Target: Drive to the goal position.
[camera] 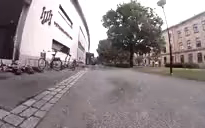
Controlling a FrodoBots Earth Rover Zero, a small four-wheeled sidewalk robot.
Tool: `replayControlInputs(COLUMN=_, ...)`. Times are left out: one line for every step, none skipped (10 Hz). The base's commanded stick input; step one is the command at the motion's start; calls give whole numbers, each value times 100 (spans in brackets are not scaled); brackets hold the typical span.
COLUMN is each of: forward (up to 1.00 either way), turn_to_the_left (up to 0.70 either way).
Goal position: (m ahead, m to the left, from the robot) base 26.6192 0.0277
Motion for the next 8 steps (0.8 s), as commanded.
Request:
replayControlInputs(forward=70, turn_to_the_left=0)
replayControlInputs(forward=70, turn_to_the_left=0)
replayControlInputs(forward=70, turn_to_the_left=0)
replayControlInputs(forward=70, turn_to_the_left=0)
replayControlInputs(forward=70, turn_to_the_left=0)
replayControlInputs(forward=70, turn_to_the_left=0)
replayControlInputs(forward=70, turn_to_the_left=0)
replayControlInputs(forward=70, turn_to_the_left=0)
